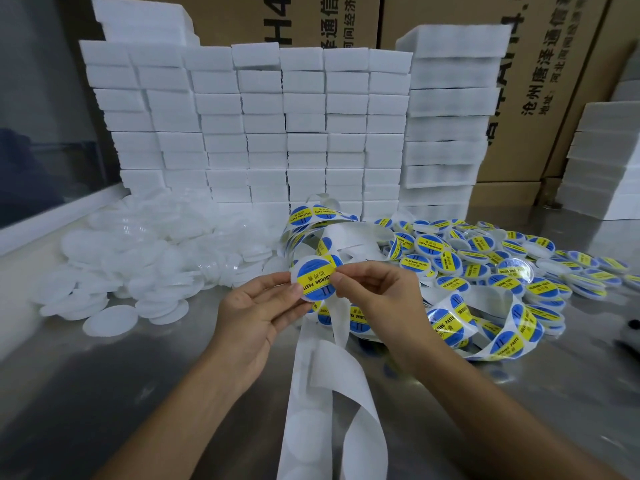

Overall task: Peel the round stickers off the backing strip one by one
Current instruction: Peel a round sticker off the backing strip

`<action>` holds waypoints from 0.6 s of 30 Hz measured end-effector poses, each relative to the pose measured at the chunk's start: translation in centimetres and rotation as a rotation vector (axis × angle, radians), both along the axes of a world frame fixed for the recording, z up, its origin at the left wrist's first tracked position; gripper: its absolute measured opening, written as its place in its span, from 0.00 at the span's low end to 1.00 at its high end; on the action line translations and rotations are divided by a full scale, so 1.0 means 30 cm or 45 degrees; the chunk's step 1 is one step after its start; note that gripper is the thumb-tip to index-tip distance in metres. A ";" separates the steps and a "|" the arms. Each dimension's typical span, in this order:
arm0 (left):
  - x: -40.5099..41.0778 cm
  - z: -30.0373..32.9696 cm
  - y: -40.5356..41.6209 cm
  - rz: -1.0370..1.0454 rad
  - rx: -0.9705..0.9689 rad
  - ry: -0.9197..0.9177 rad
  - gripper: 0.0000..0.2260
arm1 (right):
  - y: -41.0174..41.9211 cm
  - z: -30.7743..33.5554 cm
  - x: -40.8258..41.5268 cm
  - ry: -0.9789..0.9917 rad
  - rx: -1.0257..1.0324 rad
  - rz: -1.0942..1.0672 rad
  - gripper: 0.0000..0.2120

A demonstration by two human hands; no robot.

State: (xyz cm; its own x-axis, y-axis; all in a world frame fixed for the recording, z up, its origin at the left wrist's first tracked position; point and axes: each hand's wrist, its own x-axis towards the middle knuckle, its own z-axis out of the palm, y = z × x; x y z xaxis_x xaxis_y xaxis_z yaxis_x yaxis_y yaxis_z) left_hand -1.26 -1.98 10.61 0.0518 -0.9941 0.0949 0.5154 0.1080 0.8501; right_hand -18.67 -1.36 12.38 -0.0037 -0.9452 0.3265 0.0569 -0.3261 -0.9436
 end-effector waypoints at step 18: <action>0.000 0.007 0.010 0.016 -0.017 -0.091 0.14 | -0.004 -0.006 -0.004 0.060 -0.054 -0.023 0.03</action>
State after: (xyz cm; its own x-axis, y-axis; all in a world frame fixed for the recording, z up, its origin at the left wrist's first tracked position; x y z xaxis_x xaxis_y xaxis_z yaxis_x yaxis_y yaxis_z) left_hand -1.25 -1.69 10.82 0.0572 -0.9920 0.1123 0.4523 0.1261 0.8829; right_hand -18.78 -1.46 12.19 -0.0048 -0.9304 0.3665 0.0067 -0.3665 -0.9304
